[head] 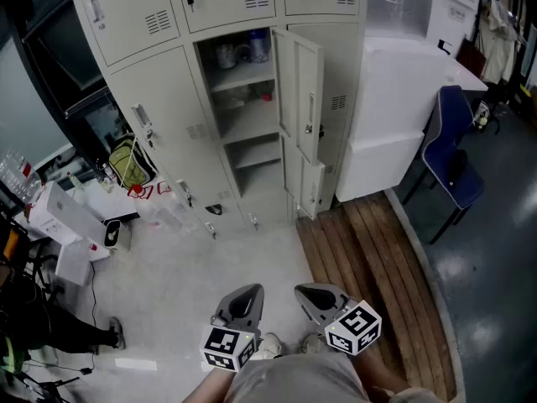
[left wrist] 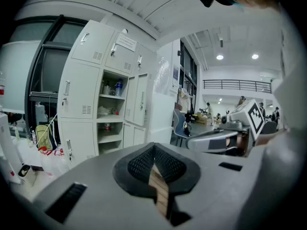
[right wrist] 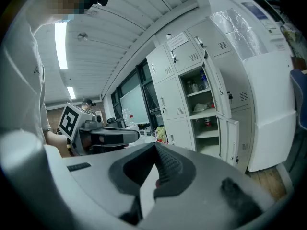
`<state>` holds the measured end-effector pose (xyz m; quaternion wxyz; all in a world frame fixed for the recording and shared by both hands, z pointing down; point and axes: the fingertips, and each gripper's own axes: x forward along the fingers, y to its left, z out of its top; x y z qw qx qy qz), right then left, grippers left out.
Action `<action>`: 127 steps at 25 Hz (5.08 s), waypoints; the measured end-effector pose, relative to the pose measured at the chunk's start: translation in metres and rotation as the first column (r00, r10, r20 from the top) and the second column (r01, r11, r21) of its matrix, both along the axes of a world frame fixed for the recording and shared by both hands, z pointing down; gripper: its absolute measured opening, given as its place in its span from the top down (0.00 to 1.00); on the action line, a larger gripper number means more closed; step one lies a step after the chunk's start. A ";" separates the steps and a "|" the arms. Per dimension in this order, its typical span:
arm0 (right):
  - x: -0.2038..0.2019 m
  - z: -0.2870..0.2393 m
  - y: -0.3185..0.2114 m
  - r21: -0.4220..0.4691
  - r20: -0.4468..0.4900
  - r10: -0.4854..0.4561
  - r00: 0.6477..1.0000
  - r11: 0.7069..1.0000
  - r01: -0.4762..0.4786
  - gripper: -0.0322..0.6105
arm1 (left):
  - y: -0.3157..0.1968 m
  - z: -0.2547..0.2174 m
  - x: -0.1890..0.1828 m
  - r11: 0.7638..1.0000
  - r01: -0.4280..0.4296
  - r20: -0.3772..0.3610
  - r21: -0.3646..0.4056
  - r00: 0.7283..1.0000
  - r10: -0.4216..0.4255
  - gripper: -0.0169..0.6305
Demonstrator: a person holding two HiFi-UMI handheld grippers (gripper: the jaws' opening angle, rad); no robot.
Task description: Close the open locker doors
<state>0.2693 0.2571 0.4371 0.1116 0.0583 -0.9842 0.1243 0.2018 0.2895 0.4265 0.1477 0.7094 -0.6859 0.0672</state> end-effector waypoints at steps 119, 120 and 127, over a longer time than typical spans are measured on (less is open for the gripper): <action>-0.112 0.009 -0.429 -0.068 -0.039 0.284 0.958 0.956 -0.286 0.91 | -0.342 0.007 -0.172 1.000 -0.014 -0.067 0.011 0.998 0.015 0.95; -0.111 0.009 -0.431 -0.069 -0.043 0.298 0.954 0.951 -0.301 0.91 | -0.344 0.007 -0.174 1.000 -0.024 -0.068 0.009 0.997 0.025 0.95; -0.113 0.011 -0.437 -0.086 -0.069 0.348 0.935 0.932 -0.353 0.91 | -0.356 0.002 -0.188 0.997 -0.078 -0.074 0.007 0.994 0.078 0.95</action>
